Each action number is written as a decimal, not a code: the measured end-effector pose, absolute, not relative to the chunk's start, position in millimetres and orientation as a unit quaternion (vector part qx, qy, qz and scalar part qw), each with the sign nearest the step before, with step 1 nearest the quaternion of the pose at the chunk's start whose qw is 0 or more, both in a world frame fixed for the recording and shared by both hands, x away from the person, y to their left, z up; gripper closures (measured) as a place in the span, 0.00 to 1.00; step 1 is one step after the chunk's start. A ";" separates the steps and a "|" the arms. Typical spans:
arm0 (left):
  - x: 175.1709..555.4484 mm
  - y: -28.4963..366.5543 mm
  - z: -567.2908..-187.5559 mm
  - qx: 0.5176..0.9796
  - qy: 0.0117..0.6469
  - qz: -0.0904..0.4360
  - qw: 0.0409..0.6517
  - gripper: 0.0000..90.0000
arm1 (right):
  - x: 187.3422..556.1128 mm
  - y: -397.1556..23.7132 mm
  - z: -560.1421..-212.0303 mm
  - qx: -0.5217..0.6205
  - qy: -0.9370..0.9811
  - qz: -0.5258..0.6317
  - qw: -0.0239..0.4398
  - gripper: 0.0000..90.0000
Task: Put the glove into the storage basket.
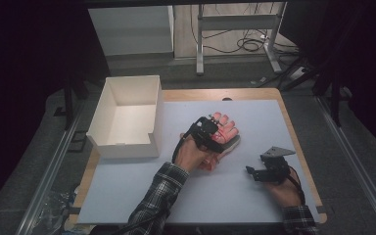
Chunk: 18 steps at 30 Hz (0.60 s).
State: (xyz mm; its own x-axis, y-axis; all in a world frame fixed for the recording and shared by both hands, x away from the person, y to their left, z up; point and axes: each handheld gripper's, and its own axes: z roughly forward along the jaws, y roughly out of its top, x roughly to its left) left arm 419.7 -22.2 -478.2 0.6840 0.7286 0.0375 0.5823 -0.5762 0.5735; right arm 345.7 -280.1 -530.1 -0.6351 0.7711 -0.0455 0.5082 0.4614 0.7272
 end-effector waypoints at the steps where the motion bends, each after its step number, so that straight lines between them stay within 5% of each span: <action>1: 419.7 -22.2 -478.2 0.877 0.374 0.136 0.269 0.17 | 345.7 -280.1 -530.1 0.384 0.834 0.350 0.188 0.26; 11: 401.0 -20.6 -463.5 0.871 0.371 0.137 0.290 0.26 | 345.6 -280.0 -530.1 0.384 0.833 0.350 0.188 0.26; 18: 413.0 -24.2 -474.2 0.870 0.398 0.117 0.266 0.01 | 345.6 -280.0 -530.1 0.384 0.833 0.350 0.188 0.26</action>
